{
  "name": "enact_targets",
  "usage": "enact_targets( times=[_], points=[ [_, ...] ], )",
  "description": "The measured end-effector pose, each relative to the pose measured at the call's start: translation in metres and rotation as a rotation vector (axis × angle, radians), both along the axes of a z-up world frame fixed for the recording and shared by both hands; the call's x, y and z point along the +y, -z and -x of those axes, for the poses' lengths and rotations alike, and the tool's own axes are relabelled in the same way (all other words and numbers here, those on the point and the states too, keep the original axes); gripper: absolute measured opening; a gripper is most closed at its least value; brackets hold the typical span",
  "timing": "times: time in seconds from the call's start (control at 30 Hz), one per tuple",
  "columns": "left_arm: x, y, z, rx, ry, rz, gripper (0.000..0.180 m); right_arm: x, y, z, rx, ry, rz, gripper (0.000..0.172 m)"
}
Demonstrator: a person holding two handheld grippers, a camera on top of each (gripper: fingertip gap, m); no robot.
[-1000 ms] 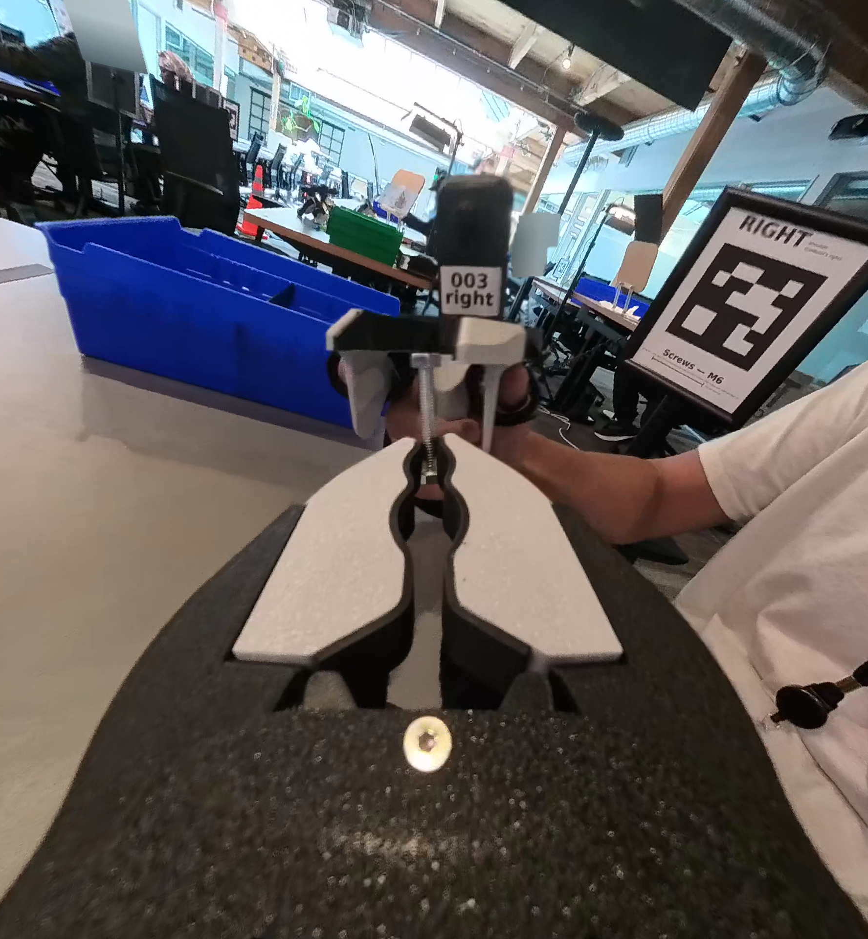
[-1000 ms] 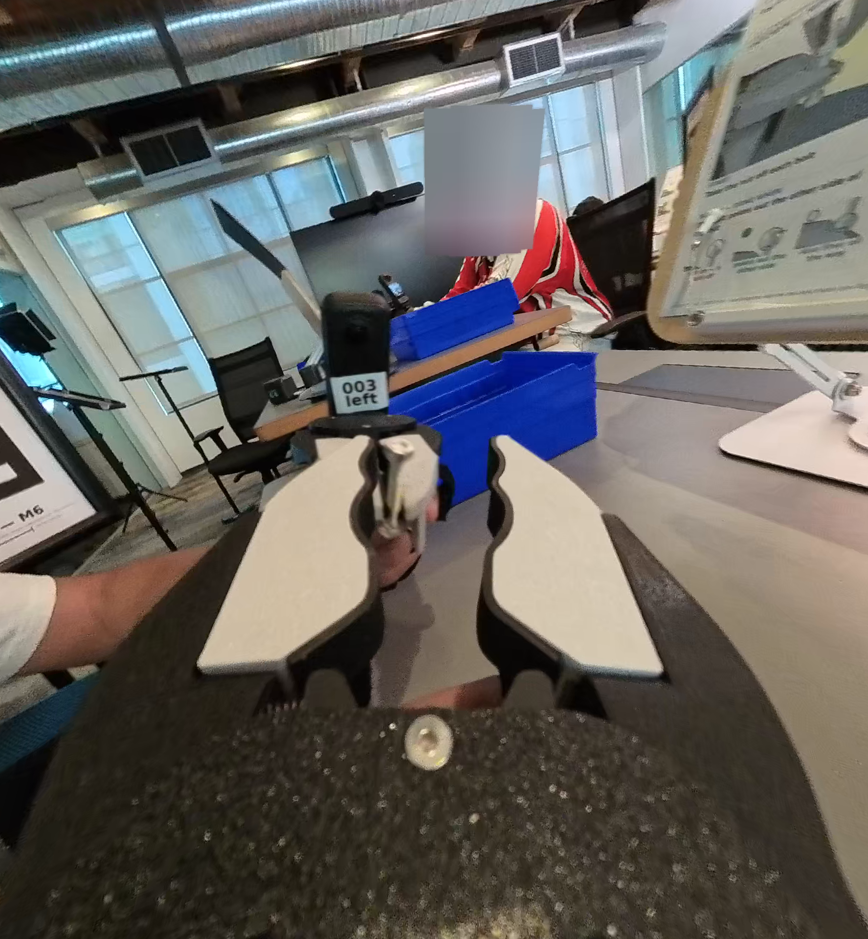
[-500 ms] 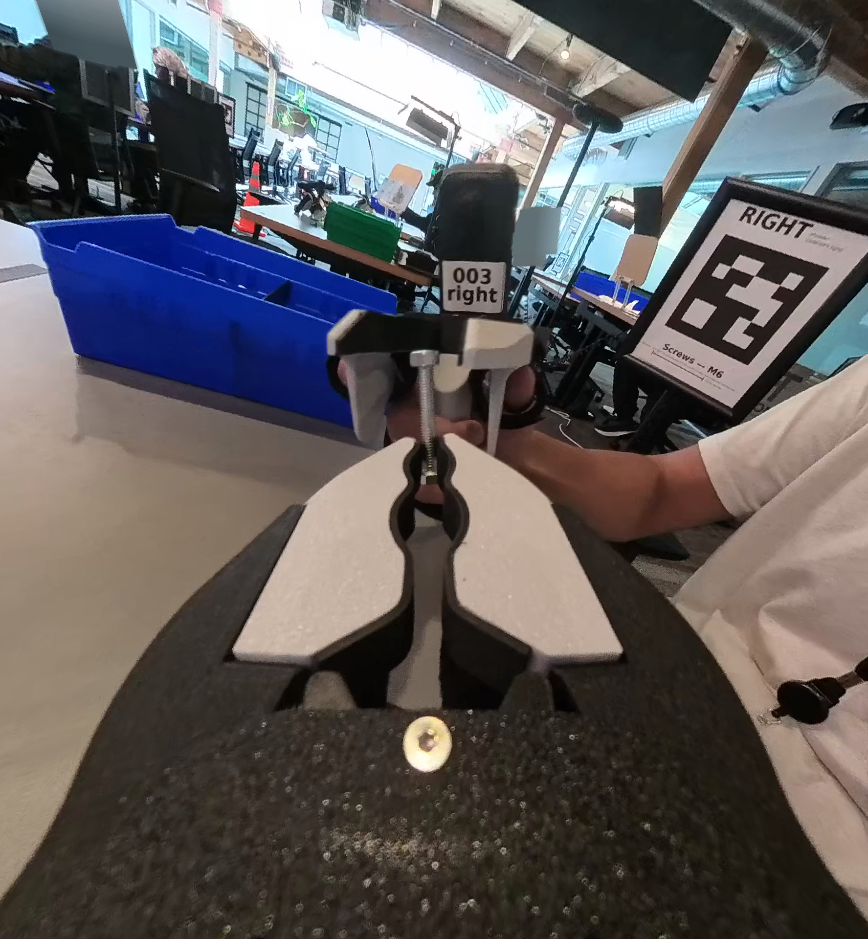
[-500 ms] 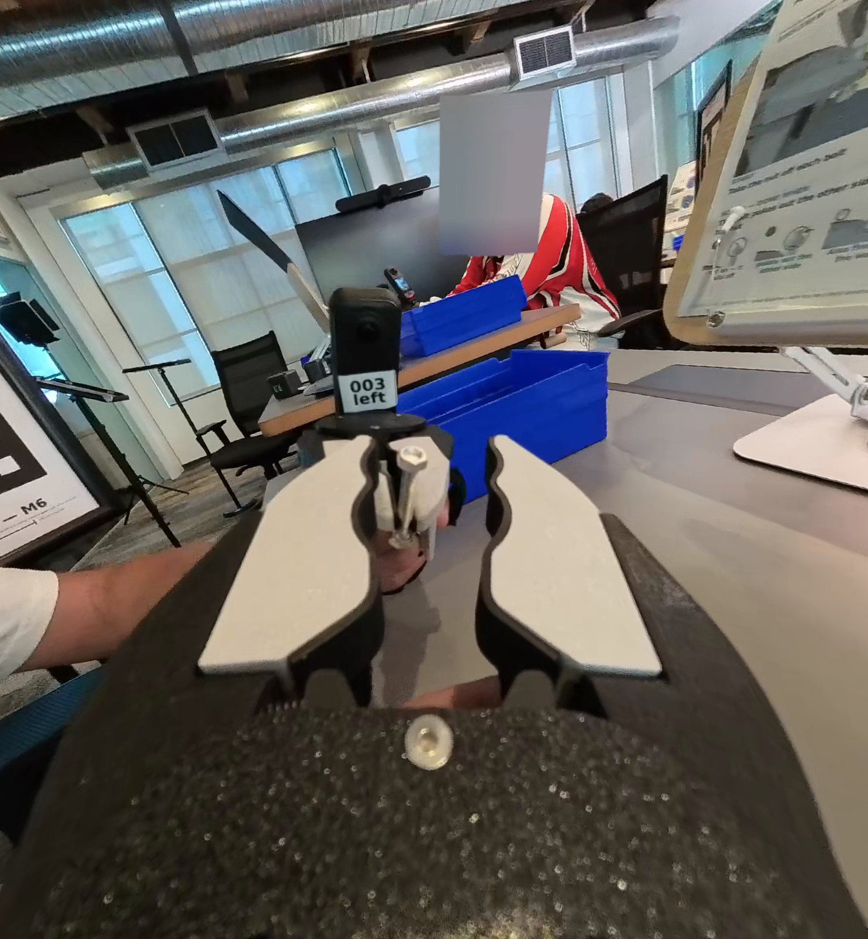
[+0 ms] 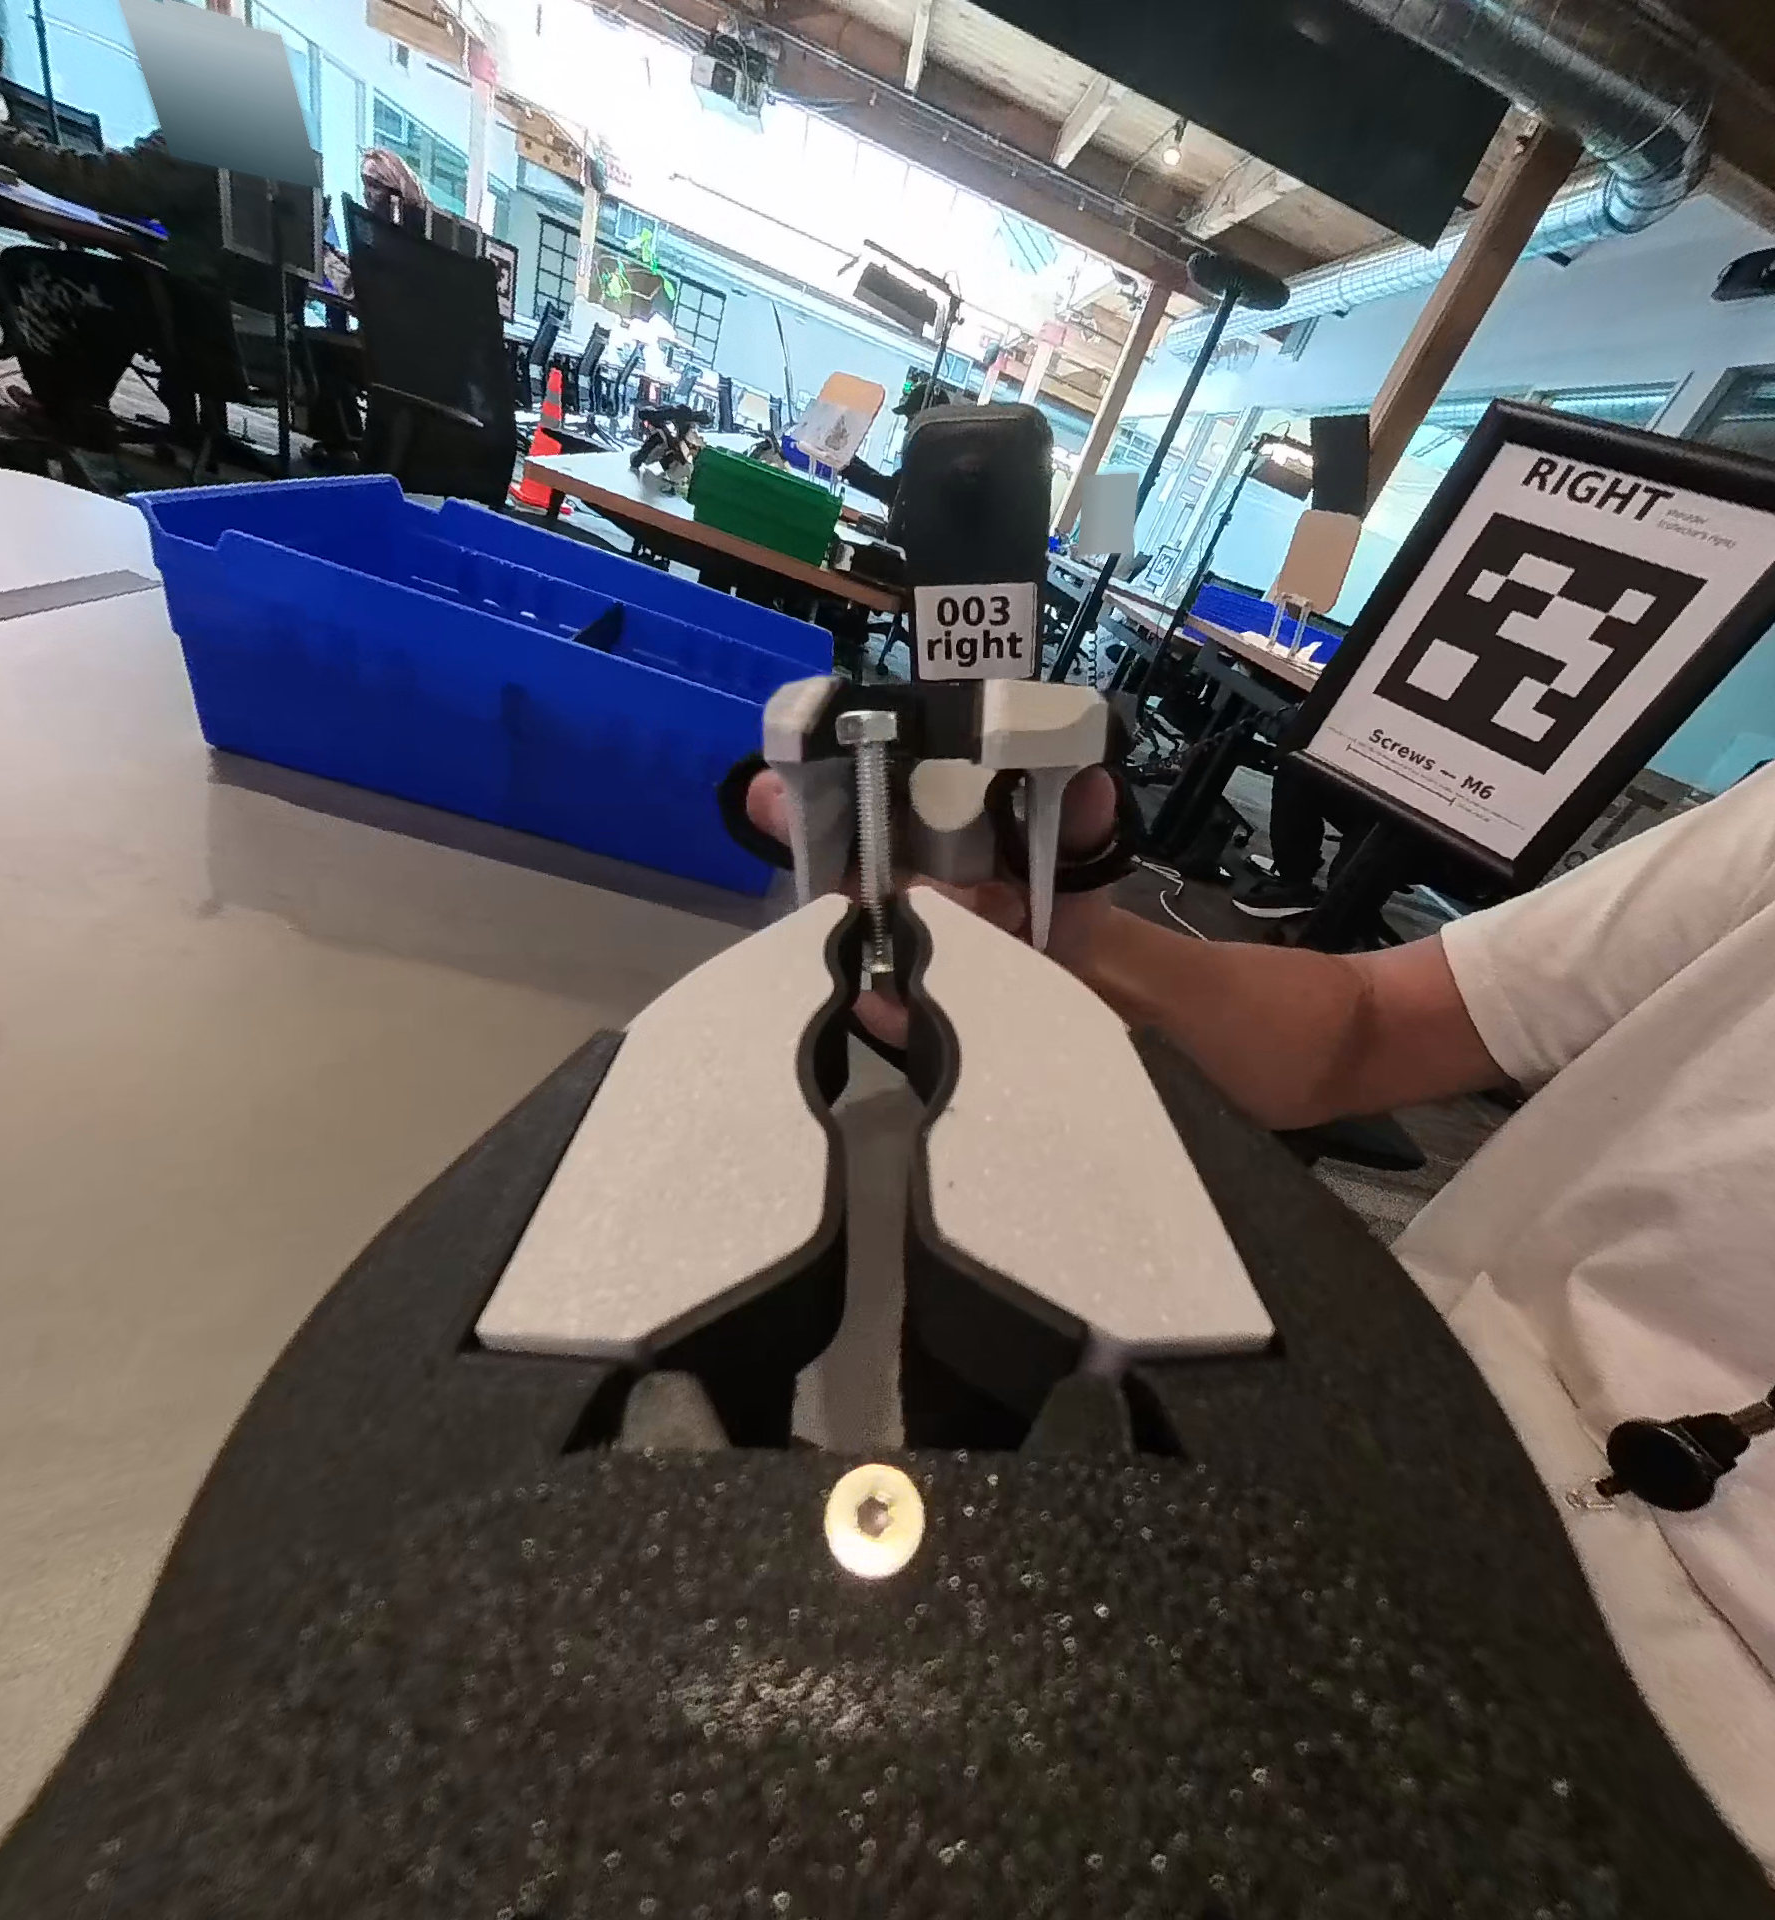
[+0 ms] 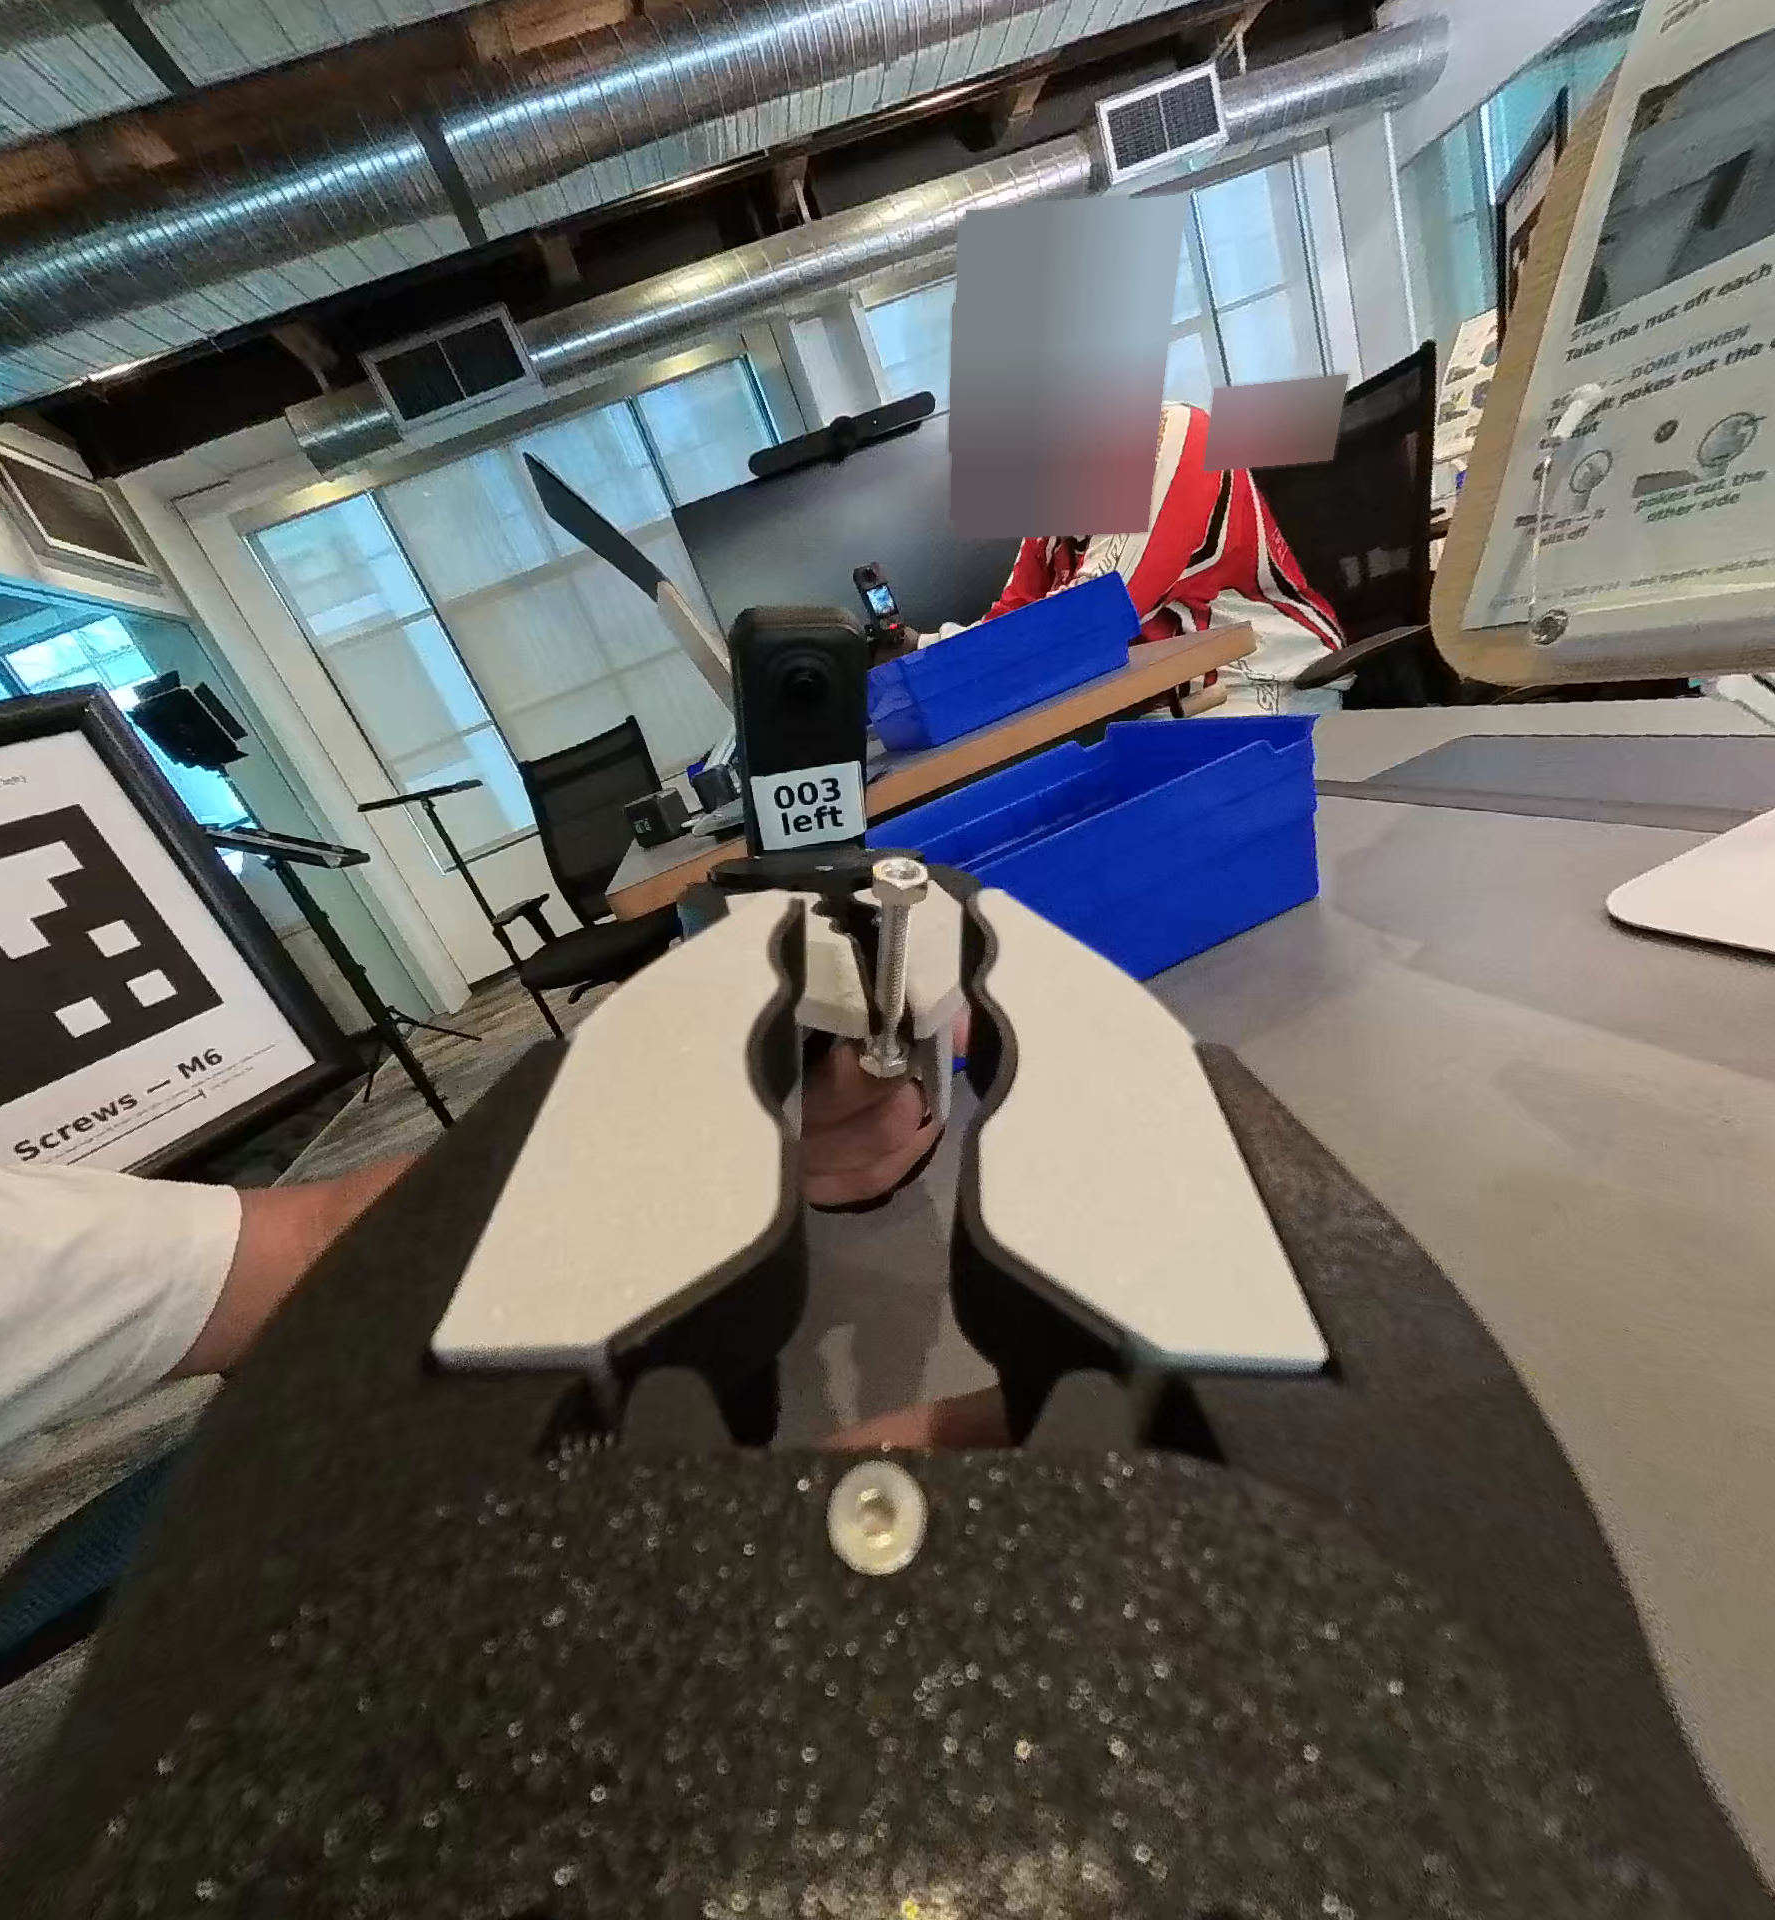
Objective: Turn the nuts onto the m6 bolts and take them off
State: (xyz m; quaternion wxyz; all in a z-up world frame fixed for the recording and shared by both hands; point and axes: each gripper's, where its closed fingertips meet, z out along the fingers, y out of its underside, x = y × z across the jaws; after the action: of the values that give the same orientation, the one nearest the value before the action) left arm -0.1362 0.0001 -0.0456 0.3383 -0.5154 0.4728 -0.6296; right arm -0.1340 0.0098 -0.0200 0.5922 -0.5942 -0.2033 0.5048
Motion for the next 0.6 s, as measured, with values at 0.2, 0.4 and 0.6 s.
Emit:
enact_targets(
  times=[0.2,0.4,0.6],
  points=[
    [-0.006,0.003,-0.002,0.018,0.022,-0.013,0.005,0.0,0.001,0.001,0.01,-0.018,0.011,0.01],
    [-0.028,-0.002,0.002,-0.008,0.184,0.056,0.005,-0.024,-0.002,0.002,-0.015,-0.224,-0.041,0.01],
    [-0.06,-0.01,0.009,-0.046,0.413,0.136,0.005,-0.058,-0.01,0.008,-0.025,-0.39,-0.176,0.01]
  ],
)
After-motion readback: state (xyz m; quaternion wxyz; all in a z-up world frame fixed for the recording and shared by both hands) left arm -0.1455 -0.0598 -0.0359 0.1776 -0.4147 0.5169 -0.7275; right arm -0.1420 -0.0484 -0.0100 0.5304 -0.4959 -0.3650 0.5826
